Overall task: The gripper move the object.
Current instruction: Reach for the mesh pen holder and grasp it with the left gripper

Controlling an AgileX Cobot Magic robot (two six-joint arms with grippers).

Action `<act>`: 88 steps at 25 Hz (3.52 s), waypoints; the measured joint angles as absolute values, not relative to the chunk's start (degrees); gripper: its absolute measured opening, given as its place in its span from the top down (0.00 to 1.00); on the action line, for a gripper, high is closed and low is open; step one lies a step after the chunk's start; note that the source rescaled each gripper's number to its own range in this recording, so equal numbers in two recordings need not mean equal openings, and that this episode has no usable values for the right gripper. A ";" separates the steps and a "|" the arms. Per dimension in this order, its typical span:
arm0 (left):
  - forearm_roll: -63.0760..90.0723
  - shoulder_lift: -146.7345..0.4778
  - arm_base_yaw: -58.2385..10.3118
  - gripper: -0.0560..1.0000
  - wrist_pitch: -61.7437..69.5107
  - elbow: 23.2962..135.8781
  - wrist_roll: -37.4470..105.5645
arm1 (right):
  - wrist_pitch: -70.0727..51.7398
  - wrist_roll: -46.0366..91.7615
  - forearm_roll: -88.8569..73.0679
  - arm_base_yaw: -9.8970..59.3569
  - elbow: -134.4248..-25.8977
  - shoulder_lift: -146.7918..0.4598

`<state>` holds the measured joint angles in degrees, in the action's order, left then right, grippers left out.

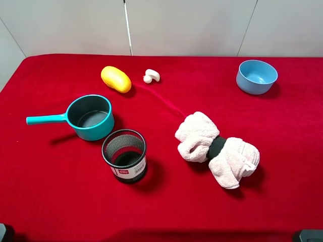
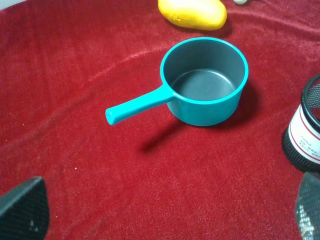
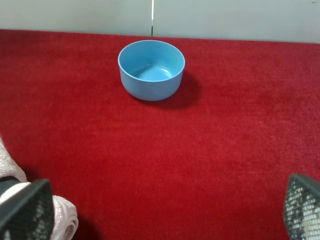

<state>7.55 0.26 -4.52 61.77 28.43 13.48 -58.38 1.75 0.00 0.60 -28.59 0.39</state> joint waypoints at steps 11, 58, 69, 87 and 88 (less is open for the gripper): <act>8.37 0.26 -4.52 0.01 61.72 28.43 13.48 | -58.38 1.75 0.00 0.60 -28.59 0.39; 13.56 -69.38 -27.95 0.03 61.03 53.92 23.25 | -58.38 1.75 0.00 0.60 -28.59 0.39; 10.73 -81.00 -38.10 0.04 60.90 62.19 23.09 | -58.38 1.75 0.00 0.60 -28.59 0.39; 7.15 -92.12 -51.37 0.05 59.50 66.36 23.09 | -58.38 1.75 0.00 0.60 -28.59 0.39; 7.01 -92.24 -51.81 0.05 59.39 66.36 23.09 | -58.38 1.75 0.00 0.60 -28.59 0.39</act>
<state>7.01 -92.24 -51.81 59.39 66.36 23.09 -58.38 1.75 0.00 0.60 -28.59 0.39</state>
